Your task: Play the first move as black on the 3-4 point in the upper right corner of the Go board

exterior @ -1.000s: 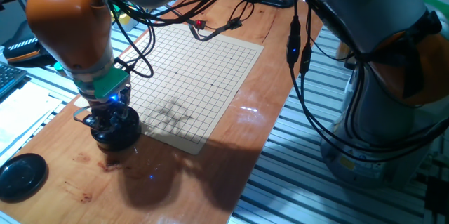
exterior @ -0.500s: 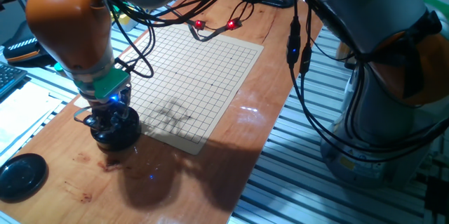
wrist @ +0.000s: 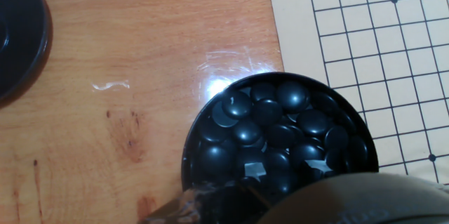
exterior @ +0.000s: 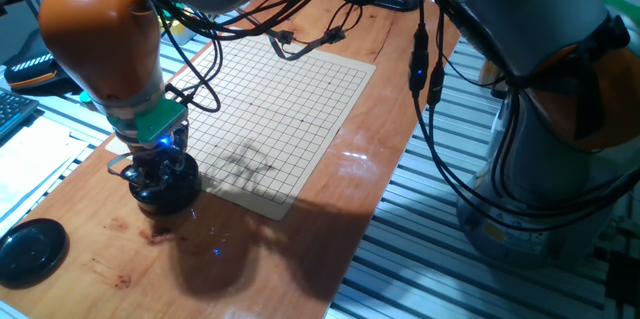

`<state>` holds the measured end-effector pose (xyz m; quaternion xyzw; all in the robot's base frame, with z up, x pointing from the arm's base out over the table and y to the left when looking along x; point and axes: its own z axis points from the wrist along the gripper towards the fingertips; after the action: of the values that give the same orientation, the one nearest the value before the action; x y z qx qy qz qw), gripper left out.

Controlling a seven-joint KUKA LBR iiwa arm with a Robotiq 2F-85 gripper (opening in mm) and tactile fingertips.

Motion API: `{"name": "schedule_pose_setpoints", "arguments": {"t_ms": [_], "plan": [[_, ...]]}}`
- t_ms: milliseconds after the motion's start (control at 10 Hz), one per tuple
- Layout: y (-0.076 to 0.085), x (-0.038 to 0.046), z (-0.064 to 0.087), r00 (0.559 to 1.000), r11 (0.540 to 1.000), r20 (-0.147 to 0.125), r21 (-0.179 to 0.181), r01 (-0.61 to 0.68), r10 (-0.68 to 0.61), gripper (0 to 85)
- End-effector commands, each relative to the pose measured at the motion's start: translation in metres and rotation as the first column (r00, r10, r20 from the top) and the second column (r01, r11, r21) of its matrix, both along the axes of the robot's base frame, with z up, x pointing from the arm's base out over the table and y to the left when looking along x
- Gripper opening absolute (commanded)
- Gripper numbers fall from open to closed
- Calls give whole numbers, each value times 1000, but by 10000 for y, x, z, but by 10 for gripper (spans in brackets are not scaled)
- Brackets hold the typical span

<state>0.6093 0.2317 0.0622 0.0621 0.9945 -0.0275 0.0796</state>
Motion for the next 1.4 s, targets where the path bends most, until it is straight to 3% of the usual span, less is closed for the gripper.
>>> {"name": "schedule_pose_setpoints", "arguments": {"t_ms": [0,1300], "plan": [[0,-1,-1,1000,1000,1,0,0,0,360],[10,-29,-19,1000,1000,-4,10,6,-6,340]]}}
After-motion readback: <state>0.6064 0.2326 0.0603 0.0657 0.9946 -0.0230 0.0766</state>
